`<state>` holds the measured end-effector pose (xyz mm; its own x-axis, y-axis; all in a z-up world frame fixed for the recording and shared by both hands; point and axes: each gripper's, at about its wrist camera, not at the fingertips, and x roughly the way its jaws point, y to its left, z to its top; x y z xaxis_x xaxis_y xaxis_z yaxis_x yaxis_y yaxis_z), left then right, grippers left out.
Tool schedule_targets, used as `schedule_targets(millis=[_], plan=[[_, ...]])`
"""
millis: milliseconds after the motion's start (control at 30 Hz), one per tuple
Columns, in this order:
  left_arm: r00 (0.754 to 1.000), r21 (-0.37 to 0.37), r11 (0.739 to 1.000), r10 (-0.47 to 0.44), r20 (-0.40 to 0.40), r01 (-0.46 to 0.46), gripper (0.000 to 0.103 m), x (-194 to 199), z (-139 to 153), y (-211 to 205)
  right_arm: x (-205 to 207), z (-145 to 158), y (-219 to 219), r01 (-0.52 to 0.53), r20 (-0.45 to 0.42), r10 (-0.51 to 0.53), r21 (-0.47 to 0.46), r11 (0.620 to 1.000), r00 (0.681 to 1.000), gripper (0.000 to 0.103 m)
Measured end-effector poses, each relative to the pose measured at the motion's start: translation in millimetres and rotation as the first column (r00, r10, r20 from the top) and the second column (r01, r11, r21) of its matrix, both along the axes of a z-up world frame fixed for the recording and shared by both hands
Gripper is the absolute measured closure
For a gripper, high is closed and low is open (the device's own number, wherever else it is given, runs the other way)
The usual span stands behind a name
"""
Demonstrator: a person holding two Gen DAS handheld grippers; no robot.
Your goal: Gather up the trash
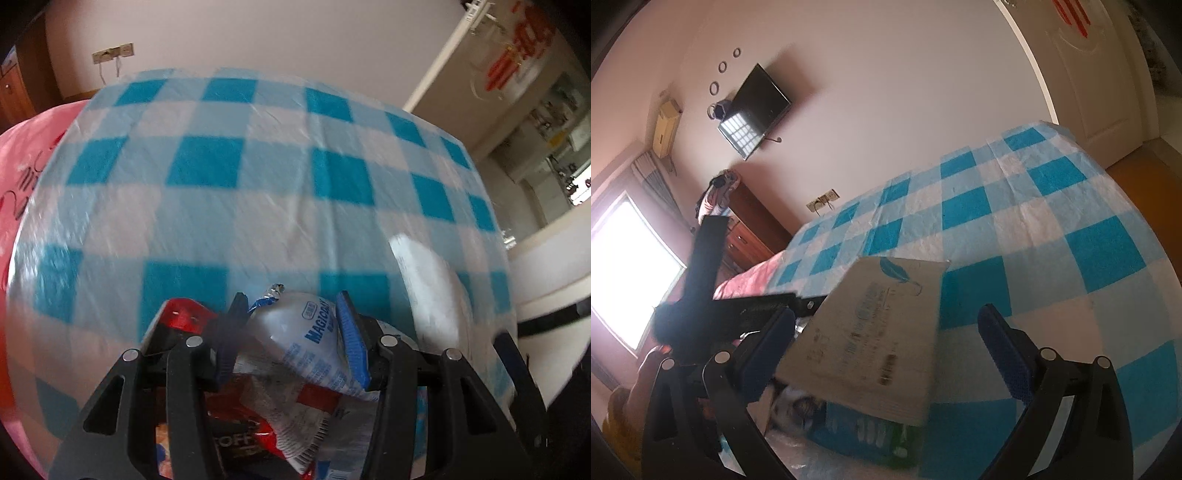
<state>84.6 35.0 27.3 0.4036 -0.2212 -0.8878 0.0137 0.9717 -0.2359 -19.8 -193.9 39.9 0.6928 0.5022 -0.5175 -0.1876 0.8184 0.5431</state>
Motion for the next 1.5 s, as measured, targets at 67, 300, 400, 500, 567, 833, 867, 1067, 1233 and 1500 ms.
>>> schedule_targets(millis=[67,300,400,500,567,833,867,1067,1233,1500], plan=[[1.000,-0.018,1.000,-0.005,0.009,0.005,0.053,-9.2,0.9,-2.0,1.4,-2.9,0.4,-0.009,-0.017,0.009,-0.001,1.000,1.000,0.005],[0.994,-0.050,0.999,-0.008,0.112,0.014,0.048,-45.5,27.5,9.6,3.6,-9.6,7.9,-0.034,-0.049,0.032,-0.036,0.999,0.998,0.005],[0.983,-0.016,1.000,-0.013,0.182,0.016,0.038,-67.5,48.7,18.9,4.5,-10.7,9.9,-0.036,-0.052,0.033,-0.048,0.998,0.998,0.005],[0.967,0.019,0.997,-0.079,0.243,0.077,0.032,-94.5,62.4,25.9,5.6,-11.0,9.5,-0.039,-0.054,0.037,-0.039,0.998,0.998,0.005],[0.950,0.066,0.987,-0.161,0.267,0.148,0.031,-114.0,63.3,28.0,7.6,-12.3,10.4,-0.048,-0.061,0.046,-0.034,0.998,0.997,0.005],[0.855,0.305,0.884,-0.439,0.278,0.355,0.030,-167.6,39.0,15.9,10.9,-14.0,16.1,-0.075,-0.070,0.072,-0.039,0.996,0.995,0.005],[0.847,0.323,0.871,-0.460,0.268,0.370,0.030,-169.0,34.9,14.0,11.6,-15.2,17.4,-0.079,-0.074,0.076,-0.042,0.996,0.994,0.005],[0.796,0.393,0.798,-0.564,0.219,0.457,0.030,-173.0,13.4,0.3,14.2,-19.1,20.9,-0.101,-0.091,0.097,-0.046,0.994,0.991,0.006],[0.786,0.399,0.773,-0.592,0.178,0.492,0.030,-166.8,-6.4,-5.7,15.5,-21.3,22.7,-0.099,-0.105,0.092,-0.059,0.993,0.990,0.014],[0.778,0.392,0.778,-0.593,0.205,0.490,0.030,-165.5,-12.8,-7.1,13.4,-20.2,24.5,-0.087,-0.093,0.079,-0.087,0.992,0.992,0.020]])
